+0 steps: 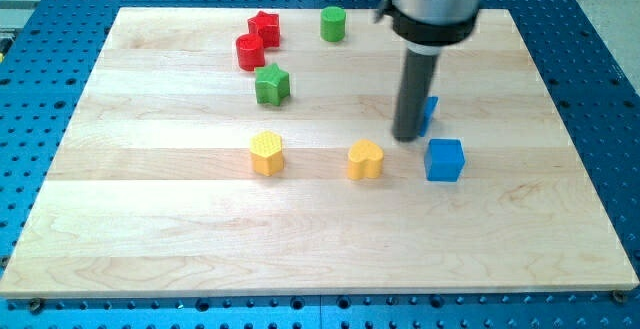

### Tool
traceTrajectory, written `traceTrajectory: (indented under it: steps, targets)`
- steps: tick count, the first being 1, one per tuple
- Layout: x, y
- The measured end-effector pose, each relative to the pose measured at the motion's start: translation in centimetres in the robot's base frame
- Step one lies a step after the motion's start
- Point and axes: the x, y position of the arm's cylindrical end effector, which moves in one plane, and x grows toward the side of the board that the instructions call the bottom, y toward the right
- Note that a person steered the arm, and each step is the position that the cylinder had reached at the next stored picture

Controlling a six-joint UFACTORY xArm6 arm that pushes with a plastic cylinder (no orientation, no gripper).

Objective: Place the cube at the bottom right of the board

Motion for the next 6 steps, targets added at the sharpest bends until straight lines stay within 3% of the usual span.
traceTrajectory:
  steps: [3,4,5,6]
  targets:
    - [7.3,2.4]
    - [6.2,-1.1]
    - [8.4,-1.4]
    - [9.9,2.1]
